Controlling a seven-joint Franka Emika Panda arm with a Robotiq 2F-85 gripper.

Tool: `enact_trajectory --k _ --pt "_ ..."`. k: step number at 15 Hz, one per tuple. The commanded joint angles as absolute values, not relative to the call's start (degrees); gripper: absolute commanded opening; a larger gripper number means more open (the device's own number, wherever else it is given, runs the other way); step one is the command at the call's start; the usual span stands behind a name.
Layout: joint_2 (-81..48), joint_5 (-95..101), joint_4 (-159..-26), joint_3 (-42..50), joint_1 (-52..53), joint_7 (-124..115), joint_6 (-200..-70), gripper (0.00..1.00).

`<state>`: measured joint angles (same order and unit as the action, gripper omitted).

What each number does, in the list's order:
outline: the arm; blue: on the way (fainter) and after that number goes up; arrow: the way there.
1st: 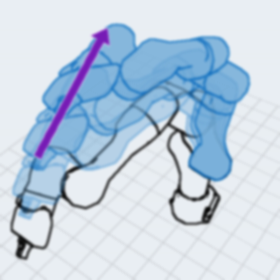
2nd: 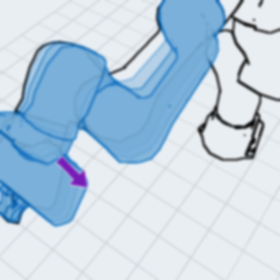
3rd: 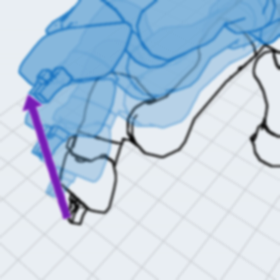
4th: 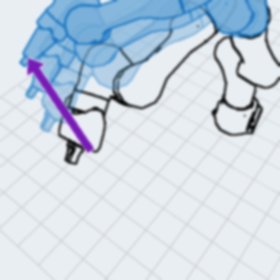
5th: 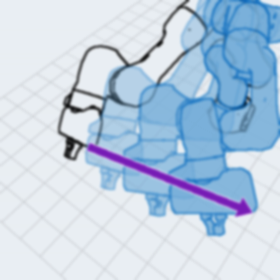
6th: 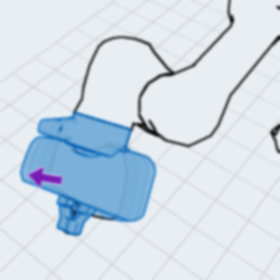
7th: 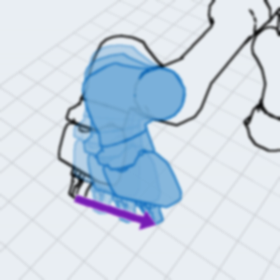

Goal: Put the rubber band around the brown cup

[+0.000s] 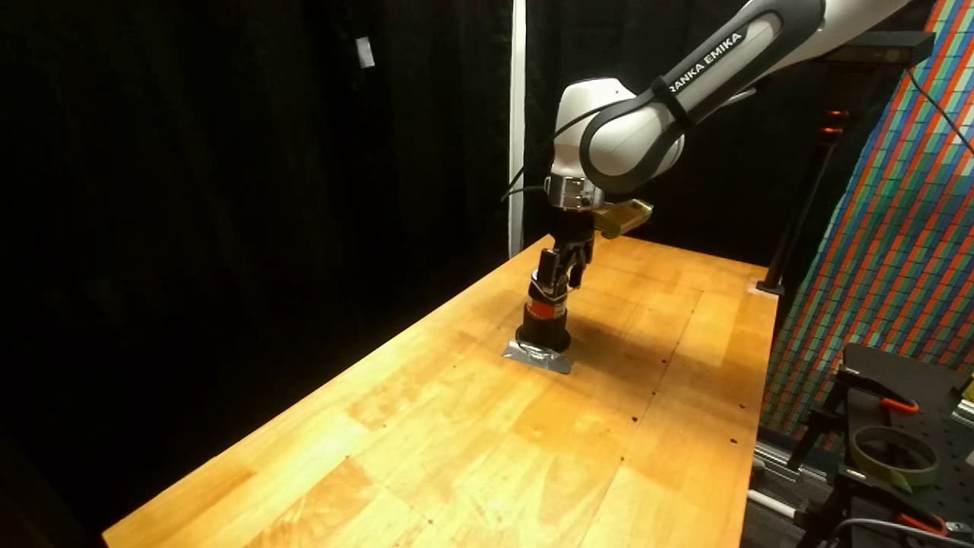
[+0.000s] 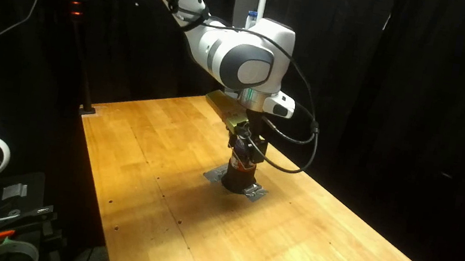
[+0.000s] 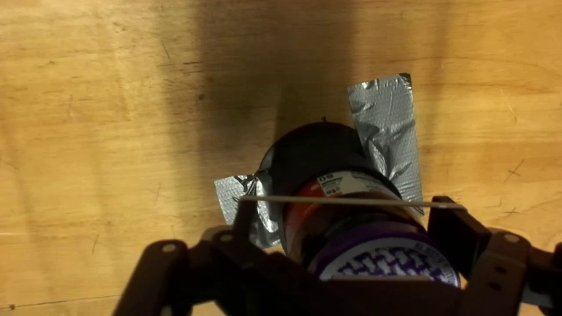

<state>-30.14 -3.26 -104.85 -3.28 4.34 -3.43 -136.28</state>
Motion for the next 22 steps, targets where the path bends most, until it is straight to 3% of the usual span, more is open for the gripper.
enact_trajectory --k 1,8,18,19,20,22 --pt "-26.77 -3.4 -110.75 -2.98 4.76 -4.91 -141.84 1.0" --pt "-25.99 -2.08 -112.86 -1.89 6.74 -8.88 -150.49 1.0" --pt "-23.55 -1.51 -116.12 -0.99 6.99 -10.08 -149.74 0.98" --pt "-22.86 -1.67 -116.94 -1.15 6.76 -9.71 -149.51 0.74" --pt "-22.24 -1.82 -117.53 -1.39 6.5 -9.17 -148.75 0.74" --pt "-20.81 -2.52 -118.82 -2.13 5.9 -8.12 -148.0 0.6"
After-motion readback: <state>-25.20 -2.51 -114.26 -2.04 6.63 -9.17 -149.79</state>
